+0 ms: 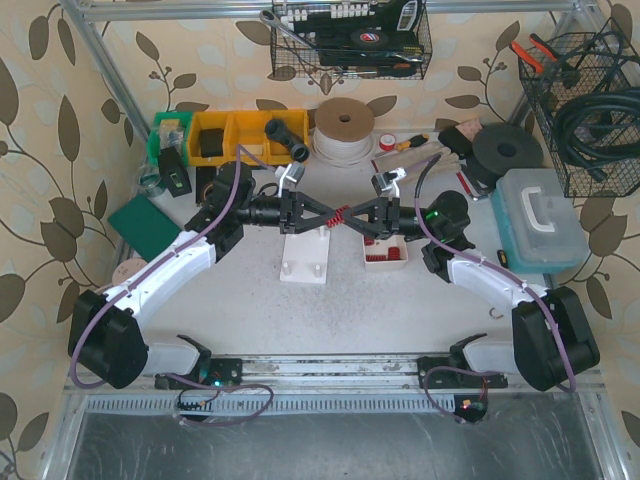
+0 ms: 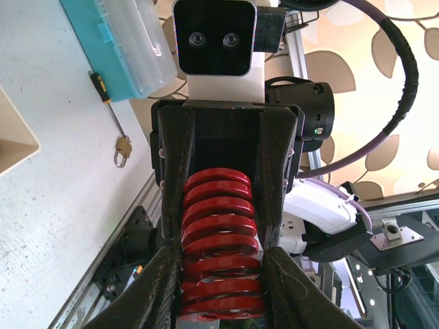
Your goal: Install the large spring
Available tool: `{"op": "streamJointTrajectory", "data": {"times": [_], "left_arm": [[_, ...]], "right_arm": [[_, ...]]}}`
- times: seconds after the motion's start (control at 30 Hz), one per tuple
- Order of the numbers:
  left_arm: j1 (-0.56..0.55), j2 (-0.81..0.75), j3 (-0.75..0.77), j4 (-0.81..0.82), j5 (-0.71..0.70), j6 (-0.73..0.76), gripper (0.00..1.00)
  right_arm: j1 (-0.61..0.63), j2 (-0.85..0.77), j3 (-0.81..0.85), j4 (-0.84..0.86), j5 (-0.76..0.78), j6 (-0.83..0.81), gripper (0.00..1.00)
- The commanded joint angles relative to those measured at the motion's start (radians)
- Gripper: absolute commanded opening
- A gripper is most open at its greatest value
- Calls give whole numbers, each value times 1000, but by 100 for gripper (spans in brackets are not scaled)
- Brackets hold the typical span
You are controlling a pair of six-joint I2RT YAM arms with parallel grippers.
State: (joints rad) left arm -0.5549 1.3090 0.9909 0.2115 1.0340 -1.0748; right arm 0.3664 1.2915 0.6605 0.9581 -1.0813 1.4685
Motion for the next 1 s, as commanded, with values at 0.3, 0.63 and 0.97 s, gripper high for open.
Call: {"op": "streamJointTrajectory", "data": {"times": [0.3,0.63,0.97], "left_arm": [[13,-19,16,42,34,13,0],[13,-13,15,44,31,12,0],[15,-29,63,-194,-27,165,53]], "right_arm": [[6,17,45,39,1,-3,46],[8,13,40,40,-3,-4,35],[12,-78,105,-507,40,-343,0]]}}
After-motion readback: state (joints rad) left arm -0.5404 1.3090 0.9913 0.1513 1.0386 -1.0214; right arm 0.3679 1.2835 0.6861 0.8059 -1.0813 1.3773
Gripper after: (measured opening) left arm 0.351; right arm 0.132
